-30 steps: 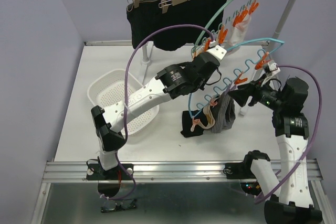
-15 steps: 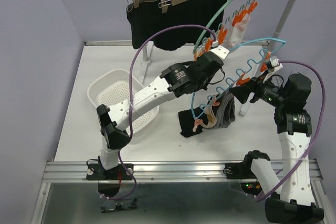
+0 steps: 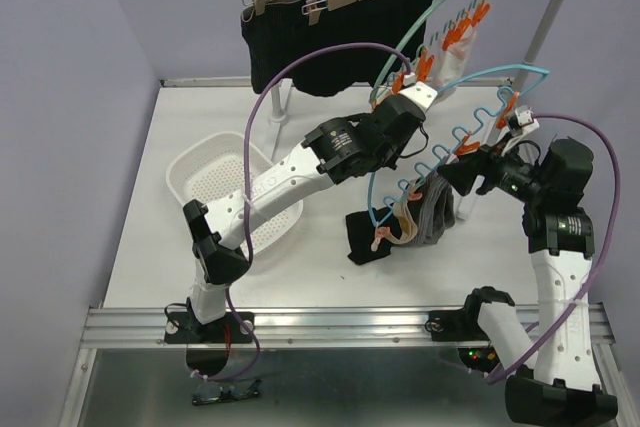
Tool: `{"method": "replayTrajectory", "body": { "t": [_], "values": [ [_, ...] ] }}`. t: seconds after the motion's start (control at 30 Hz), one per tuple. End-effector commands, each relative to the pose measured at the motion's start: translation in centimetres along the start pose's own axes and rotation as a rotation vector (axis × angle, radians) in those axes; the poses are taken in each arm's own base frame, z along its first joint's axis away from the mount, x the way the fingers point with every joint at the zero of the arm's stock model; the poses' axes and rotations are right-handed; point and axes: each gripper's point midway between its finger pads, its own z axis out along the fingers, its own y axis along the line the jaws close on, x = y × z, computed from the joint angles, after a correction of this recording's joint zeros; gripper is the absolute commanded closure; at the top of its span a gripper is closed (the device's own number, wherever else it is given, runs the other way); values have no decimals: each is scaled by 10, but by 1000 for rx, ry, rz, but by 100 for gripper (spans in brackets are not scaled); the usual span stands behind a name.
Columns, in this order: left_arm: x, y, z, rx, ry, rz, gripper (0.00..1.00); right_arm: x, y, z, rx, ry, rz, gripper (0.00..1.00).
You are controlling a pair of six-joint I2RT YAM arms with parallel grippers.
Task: Remove the underwear clipped to the hanger
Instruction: Remove the underwear from the hanger.
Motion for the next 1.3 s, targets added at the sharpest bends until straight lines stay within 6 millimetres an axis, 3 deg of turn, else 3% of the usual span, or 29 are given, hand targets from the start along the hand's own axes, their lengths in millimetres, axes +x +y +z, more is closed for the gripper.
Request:
{"method": "replayTrajectory", "body": {
  "t": [0.0,0.37,0.67,0.8,0.93,1.07,1.17,1.27],
  "values": [
    [-45,-4,-22,51,-141,-99,100,-19,8,-2,-17,-46,-50,30],
    [-48,-13,-18,77,-143,-126,100,-44,-5,15,54,-115,-69,36],
    [-43,-15,-12,76,-130,-131,100,-57,-8,11,107,-180,-81,44],
    [-45,-14,-14,74,-136,-130,100,-56,-1,8,80,-194,-91,56],
    [-43,-13,-16,73,-137,-131,100,-51,1,7,71,-191,-105,79],
    [-39,-10,-16,65,-130,-127,100,-50,3,5,71,-195,-115,93],
    [-36,-8,-19,62,-126,-124,100,-50,3,3,77,-200,-125,92],
    [-33,-6,-19,57,-123,-115,100,-49,7,-2,74,-209,-138,60]
  ]
}}
